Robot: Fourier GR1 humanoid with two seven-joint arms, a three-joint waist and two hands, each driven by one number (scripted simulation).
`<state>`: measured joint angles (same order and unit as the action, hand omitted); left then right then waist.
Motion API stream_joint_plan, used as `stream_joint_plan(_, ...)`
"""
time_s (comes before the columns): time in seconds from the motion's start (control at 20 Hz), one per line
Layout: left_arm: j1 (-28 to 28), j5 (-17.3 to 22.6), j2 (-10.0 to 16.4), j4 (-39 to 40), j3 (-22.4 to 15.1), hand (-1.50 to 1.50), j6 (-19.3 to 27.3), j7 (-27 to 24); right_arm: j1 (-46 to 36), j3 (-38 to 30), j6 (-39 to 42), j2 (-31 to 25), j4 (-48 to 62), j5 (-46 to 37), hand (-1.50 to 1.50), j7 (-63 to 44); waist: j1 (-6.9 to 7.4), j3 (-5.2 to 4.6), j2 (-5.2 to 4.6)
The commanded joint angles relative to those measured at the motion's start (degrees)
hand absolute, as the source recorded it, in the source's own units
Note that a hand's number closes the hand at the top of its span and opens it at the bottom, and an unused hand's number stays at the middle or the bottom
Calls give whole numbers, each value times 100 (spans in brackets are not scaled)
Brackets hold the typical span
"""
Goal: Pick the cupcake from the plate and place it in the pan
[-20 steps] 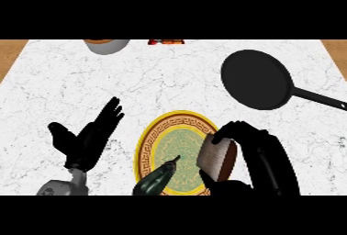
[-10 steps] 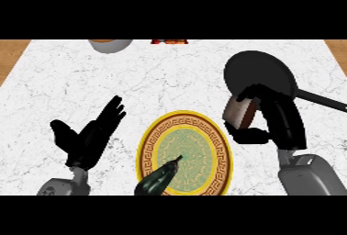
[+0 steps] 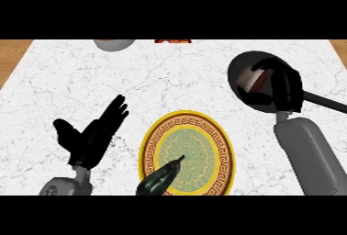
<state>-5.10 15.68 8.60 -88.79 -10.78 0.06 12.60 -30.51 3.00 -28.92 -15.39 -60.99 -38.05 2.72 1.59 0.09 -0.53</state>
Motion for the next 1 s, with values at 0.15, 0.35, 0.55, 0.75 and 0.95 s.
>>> stream_joint_plan(0.15,-319,-67,-52,222,97,0,-13,39,-1134,-1104,-775,-22,2390,712,150,1630,48,4,-34)
stream_joint_plan(0.35,122,-43,-122,-57,-32,0,-88,-167,-1475,-1512,-668,-457,3346,926,150,2424,167,10,-69)
stream_joint_plan(0.55,23,-140,-94,-158,-56,0,-8,21,-1986,-1725,-763,-572,4024,940,150,2598,255,15,-98)
stream_joint_plan(0.75,-203,-132,-63,-54,-65,0,-142,-11,-1928,-1147,-165,-860,4899,205,-150,1506,347,11,-164)
stream_joint_plan(0.95,-99,-211,-87,-279,-168,0,-65,86,-2338,-1322,-117,-554,5095,364,-150,1453,457,23,-150)
